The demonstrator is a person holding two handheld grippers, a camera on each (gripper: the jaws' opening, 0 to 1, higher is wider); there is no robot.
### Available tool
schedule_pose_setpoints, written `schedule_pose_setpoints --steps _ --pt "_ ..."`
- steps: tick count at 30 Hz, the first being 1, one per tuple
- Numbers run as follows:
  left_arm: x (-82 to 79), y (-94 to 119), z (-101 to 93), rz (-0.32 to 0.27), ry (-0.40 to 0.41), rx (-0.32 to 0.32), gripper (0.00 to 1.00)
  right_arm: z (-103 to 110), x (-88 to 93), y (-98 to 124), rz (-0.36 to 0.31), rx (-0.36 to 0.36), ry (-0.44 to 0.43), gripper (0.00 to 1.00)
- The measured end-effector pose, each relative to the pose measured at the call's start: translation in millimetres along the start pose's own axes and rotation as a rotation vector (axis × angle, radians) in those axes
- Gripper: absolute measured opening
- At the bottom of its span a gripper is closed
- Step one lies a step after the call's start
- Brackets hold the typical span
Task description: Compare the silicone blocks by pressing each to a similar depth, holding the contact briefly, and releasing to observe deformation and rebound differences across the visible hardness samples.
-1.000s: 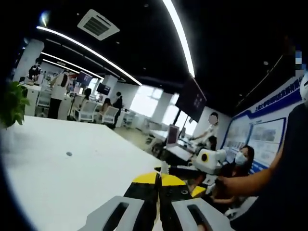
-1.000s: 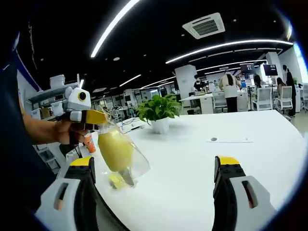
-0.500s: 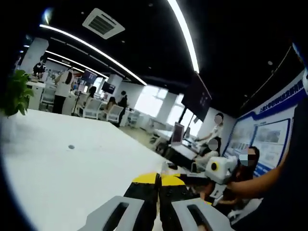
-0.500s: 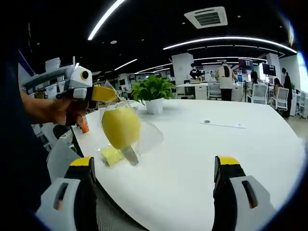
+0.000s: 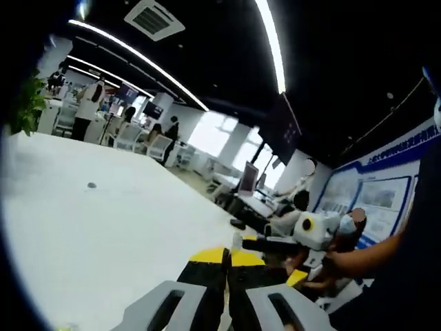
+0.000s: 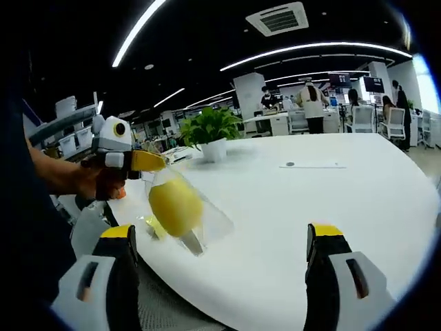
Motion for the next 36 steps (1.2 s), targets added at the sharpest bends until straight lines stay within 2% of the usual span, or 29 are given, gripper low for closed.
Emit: schedule_pose_setpoints --steps 3,6,9,11,13,14,16,19,22,24,28,30,32,36 --pt "12.8 -1.4 3.9 0.034 0.003 -0.012 0.0 0.4 3.1 -0.2 0.01 -0.009 0.001 0.96" --pt "21.1 -1.1 8.9 0.034 0.022 -0.028 0.0 1.0 6.5 1.1 0.02 -0.012 0.002 0.96" --pt "29.0 0.0 19.4 0.036 0.043 -0.074 0.0 1.4 10.3 3.2 0.028 -0.01 -0.007 0.96" --pt "37.7 0.1 25.8 0.06 0.048 -0.074 0.0 1.8 14.3 4.7 0.038 -0.01 -0.007 0.96" --pt "45.3 3.1 33.8 0.097 0.024 -0.107 0.0 2.7 17.0 5.8 0.046 -0.011 -0.008 0.96" --pt "46.9 4.1 37.6 0.093 0.039 -0.111 0.0 3.2 17.8 6.1 0.048 -0.011 -0.007 0.96" --pt "44.3 6.6 44.1 0.064 0.035 -0.133 0.0 3.0 20.3 7.3 0.054 -0.009 -0.008 0.96" --pt "41.3 9.5 57.6 0.052 0.0 -0.192 0.0 4.0 21.8 8.3 0.056 -0.007 -0.016 0.96" --pt "40.4 12.0 67.8 0.043 0.001 -0.216 0.0 4.5 23.1 8.6 0.059 -0.006 -0.022 0.96" --pt "39.7 15.6 78.6 0.039 -0.005 -0.263 0.0 3.9 23.6 8.3 0.06 -0.004 -0.023 0.96" --pt "41.4 19.2 92.6 0.044 -0.039 -0.302 0.0 2.0 20.7 6.5 0.054 0.002 -0.026 0.96" --pt "42.4 19.8 97.4 0.044 -0.037 -0.311 0.0 1.1 20.2 5.4 0.055 0.001 -0.024 0.96" --pt "45.5 23.8 109.1 0.041 -0.006 -0.36 0.0 1.0 19.5 4.4 0.057 -0.002 -0.024 0.96" --pt "50.6 29.1 121.8 0.042 -0.001 -0.403 0.0 1.4 20.2 2.8 0.06 -0.002 -0.027 0.96"
Point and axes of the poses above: the point that each gripper's makers call its tool centre point, and the gripper's own axes: y roughly backward along the fingers, z roughly to its left, x roughly out of its underside, the point moved 6 cm from there along y, roughly backward along the fingers, and after that the axes turned 11 degrees about -z, right-handed, at the moved point
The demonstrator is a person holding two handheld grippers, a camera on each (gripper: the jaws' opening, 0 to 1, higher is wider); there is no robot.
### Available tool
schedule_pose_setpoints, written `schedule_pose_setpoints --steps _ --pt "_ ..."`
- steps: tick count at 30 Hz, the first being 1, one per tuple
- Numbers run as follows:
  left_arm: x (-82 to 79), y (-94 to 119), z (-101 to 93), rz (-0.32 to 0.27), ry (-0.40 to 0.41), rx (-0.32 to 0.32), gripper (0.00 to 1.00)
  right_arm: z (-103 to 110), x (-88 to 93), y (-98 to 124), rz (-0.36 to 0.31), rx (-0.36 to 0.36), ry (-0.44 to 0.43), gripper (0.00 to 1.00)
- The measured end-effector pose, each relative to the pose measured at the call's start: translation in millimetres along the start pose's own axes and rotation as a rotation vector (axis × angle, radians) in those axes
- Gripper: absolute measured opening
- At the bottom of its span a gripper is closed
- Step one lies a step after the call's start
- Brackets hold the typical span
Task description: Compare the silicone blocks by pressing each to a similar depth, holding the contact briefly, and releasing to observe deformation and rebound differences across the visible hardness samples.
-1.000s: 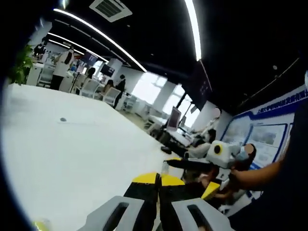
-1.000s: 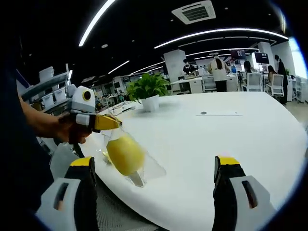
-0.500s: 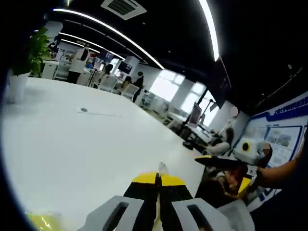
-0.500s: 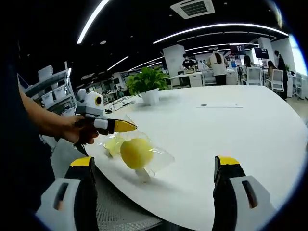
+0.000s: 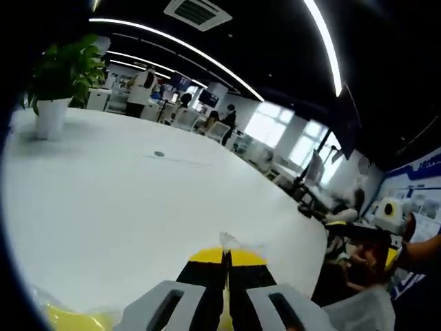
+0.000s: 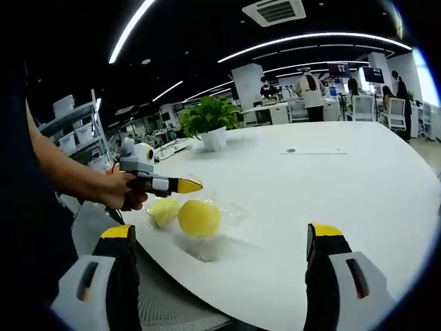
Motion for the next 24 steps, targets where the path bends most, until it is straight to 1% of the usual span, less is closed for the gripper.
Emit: schedule_pose_setpoints --steps 3,4,5,7,9,11,12,13,14,15,19,21,22,23,24 --pt "2.8 0.4 8.5 0.007 -0.006 -0.032 0.0 1.7 2.5 -1.6 0.006 -0.004 -0.003 0.96" --pt "4.0 0.5 12.4 0.006 -0.026 -0.046 0.0 2.7 3.4 -2.3 0.008 -0.007 -0.004 0.96" --pt "4.2 -0.3 14.3 0.005 -0.018 -0.047 0.0 3.3 3.8 -2.6 0.009 -0.008 -0.005 0.96" --pt "6.3 -0.7 18.6 0.009 0.035 -0.059 0.0 5.1 4.1 -3.3 0.011 -0.011 -0.009 0.96" --pt "13.6 -0.1 25.6 0.053 0.091 -0.092 0.0 6.2 4.7 -3.6 0.011 -0.012 -0.012 0.96" --pt "17.0 -2.4 29.4 0.055 0.069 -0.094 0.0 6.2 6.5 -3.5 0.016 -0.012 -0.016 0.96" --pt "19.3 -3.5 32.3 0.065 0.073 -0.118 0.0 6.3 7.4 -3.5 0.02 -0.012 -0.016 0.96" --pt "20.0 -4.5 34.4 0.068 0.049 -0.116 0.0 6.5 7.9 -3.3 0.022 -0.013 -0.016 0.96" --pt "20.9 -5.4 34.6 0.072 0.05 -0.115 0.0 6.7 8.2 -3.2 0.023 -0.013 -0.016 0.96" --pt "20.9 -6.6 35.5 0.071 0.054 -0.129 0.0 6.8 8.5 -2.9 0.023 -0.012 -0.016 0.96" --pt "22.6 -8.5 38.6 0.08 0.024 -0.124 0.0 5.5 9.5 -2.5 0.028 -0.002 -0.03 0.96" --pt "25.3 -9.0 42.5 0.104 -0.01 -0.131 0.0 4.2 10.6 -3.1 0.03 -0.002 -0.028 0.96" --pt "28.7 -7.5 46.8 0.145 -0.068 -0.135 0.0 4.8 10.2 -3.5 0.03 -0.003 -0.028 0.96" --pt "30.8 -7.3 49.1 0.166 -0.085 -0.137 0.01 5.1 9.8 -4.2 0.029 -0.004 -0.029 0.96" --pt "32.1 -8.0 50.3 0.164 -0.069 -0.137 0.01 5.1 9.6 -4.8 0.029 -0.004 -0.03 0.96"
Point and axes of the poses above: the point that each gripper's makers call its tool centre point, and the gripper's own axes: y roughly backward along the fingers, z roughly to its left, x roughly out of its underside, the point moved 6 cm from there along y, roughly backward along the fingers, and after that the axes turned 11 degrees about -z, right-handed, at the moved point
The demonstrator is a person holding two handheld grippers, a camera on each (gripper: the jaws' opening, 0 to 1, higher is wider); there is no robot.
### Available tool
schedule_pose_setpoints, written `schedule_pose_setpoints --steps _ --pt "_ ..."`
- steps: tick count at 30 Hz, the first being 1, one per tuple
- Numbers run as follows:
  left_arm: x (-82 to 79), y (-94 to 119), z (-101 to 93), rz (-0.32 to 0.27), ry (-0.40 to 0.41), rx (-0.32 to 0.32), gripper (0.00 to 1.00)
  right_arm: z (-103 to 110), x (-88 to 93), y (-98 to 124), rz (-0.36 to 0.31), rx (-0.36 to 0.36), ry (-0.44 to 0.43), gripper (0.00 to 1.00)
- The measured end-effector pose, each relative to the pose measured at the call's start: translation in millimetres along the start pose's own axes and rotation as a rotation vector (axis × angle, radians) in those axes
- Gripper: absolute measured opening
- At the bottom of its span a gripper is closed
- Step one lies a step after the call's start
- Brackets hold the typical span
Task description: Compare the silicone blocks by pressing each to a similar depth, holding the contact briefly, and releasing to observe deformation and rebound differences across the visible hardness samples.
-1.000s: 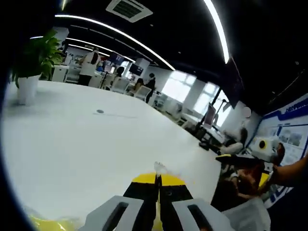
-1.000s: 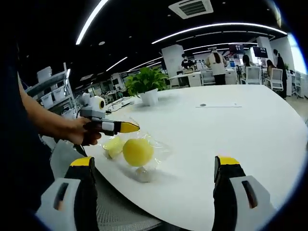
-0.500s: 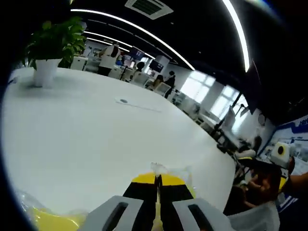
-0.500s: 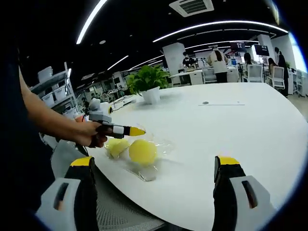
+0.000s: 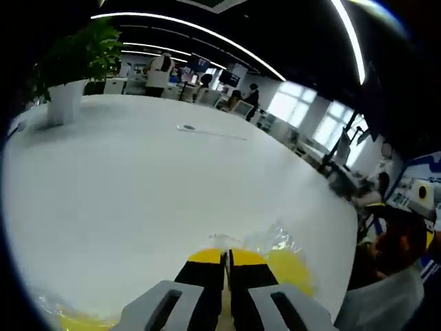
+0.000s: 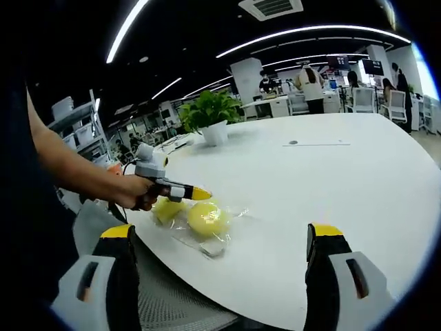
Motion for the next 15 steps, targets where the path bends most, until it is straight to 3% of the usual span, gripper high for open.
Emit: schedule_pose_setpoints --steps 6,12,15 --pt "5.1 -0.9 9.7 0.032 0.032 -0.019 0.02 -0.3 -0.3 -2.6 0.001 -0.002 -0.005 0.96" --pt "5.0 -2.9 9.6 0.054 -0.038 -0.029 0.04 1.2 1.5 -2.7 0.01 -0.007 -0.003 0.96" --pt "5.5 -3.9 12.9 0.066 -0.022 -0.038 0.05 0.4 0.9 -2.5 0.008 -0.004 -0.005 0.96"
Point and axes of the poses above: the point that each gripper's makers call its tool centre point, and the gripper's own axes: y roughly backward along the fingers, z roughly to its left, x roughly out of its underside, the point moved 6 cm from there along y, roughly backward along the fingers, and after that the axes turned 11 degrees about -z, right-handed, at the moved point
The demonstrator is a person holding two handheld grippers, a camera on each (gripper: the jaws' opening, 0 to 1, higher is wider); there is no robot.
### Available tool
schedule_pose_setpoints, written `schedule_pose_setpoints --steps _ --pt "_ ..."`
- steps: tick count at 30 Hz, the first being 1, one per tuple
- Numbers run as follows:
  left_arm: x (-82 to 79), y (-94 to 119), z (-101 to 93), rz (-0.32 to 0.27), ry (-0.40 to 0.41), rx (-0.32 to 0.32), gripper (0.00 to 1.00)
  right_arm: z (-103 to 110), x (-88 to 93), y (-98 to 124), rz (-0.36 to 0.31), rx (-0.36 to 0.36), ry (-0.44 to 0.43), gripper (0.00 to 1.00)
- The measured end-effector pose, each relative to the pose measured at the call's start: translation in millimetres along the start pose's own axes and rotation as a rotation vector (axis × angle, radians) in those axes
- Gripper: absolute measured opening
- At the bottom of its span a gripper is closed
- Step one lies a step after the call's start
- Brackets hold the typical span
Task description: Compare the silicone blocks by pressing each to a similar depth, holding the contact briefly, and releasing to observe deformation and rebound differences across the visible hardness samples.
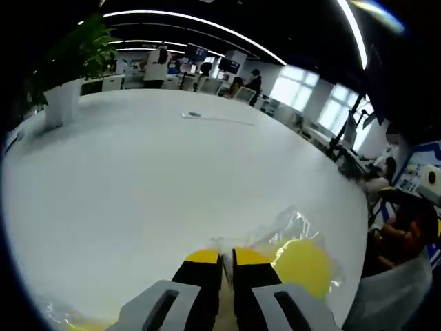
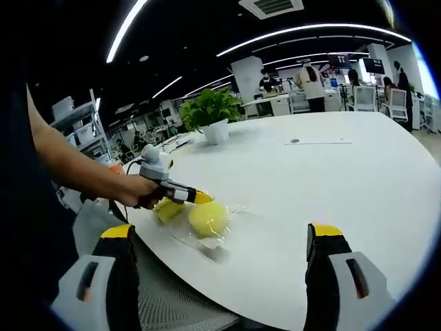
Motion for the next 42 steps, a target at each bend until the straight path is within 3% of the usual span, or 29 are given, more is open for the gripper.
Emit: schedule_pose_setpoints --steps 3,4,5,6,7,8,14,17,20,22,25,27,33,39,42 --pt "-2.8 0.1 7.1 0.014 0.0 -0.045 0.14 -0.3 -0.8 0.0 -0.001 0.0 0.001 0.96" --pt "-5.7 1.6 8.6 0.017 0.061 -0.085 0.2 -0.4 -1.0 0.2 -0.001 0.001 0.002 0.96" --pt "-17.9 1.9 7.7 -0.027 0.141 -0.112 0.25 -0.9 -1.1 0.5 -0.002 0.002 0.002 0.96" --pt "-31.7 2.4 1.9 -0.095 0.116 -0.052 0.33 -1.4 -1.4 1.3 -0.006 0.005 0.002 0.96" --pt "-47.1 5.3 -3.7 -0.16 0.031 0.006 0.38 -2.1 -1.6 1.8 -0.01 0.008 0.001 0.96" --pt "-53.7 8.3 -4.6 -0.176 -0.021 0.023 0.45 -2.5 -1.6 2.2 -0.013 0.012 -0.002 0.96" --pt "-93.9 39.5 -6.5 -0.235 -0.099 0.124 0.77 -0.5 -0.7 -0.9 -0.008 0.01 0.003 0.96" --pt "-107.3 60.4 -5.2 -0.238 -0.194 0.156 0.88 0.9 -2.1 -5.2 -0.002 -0.002 0.018 0.96" --pt "-120.0 86.8 3.0 -0.266 -0.21 0.152 0.94 3.1 -4.4 -10.1 -0.004 -0.011 0.025 0.96" --pt "-122.7 106.7 10.8 -0.261 -0.22 0.147 1.0 3.8 -4.1 -13.0 0.001 -0.009 0.026 0.96" --pt "-122.2 132.5 21.4 -0.272 -0.219 0.121 1.0 6.7 -4.8 -17.5 0.003 -0.012 0.03 0.96" --pt "-117.8 149.6 32.1 -0.276 -0.257 0.068 1.0 8.5 -5.9 -20.2 0.001 -0.01 0.032 0.96" --pt "-102.7 194.5 45.8 -0.291 -0.244 0.023 1.0 15.5 -6.4 -30.0 0.03 -0.006 0.046 0.96" --pt "-96.9 245.1 62.2 -0.337 -0.213 -0.03 1.0 23.5 -4.0 -25.5 0.057 0.013 0.067 0.96" --pt "-88.3 265.0 69.7 -0.319 -0.22 -0.067 1.0 25.3 -0.1 -21.1 0.067 0.04 0.072 0.96"
Point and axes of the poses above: the point that each gripper's makers call its tool centre point, and the gripper's own axes: y roughly backward along the fingers, z roughly to its left, x roughly out of its underside, the point moved 6 cm from there along y, roughly backward along the fingers, and after that the axes turned 11 degrees about -z, right-handed, at the moved point
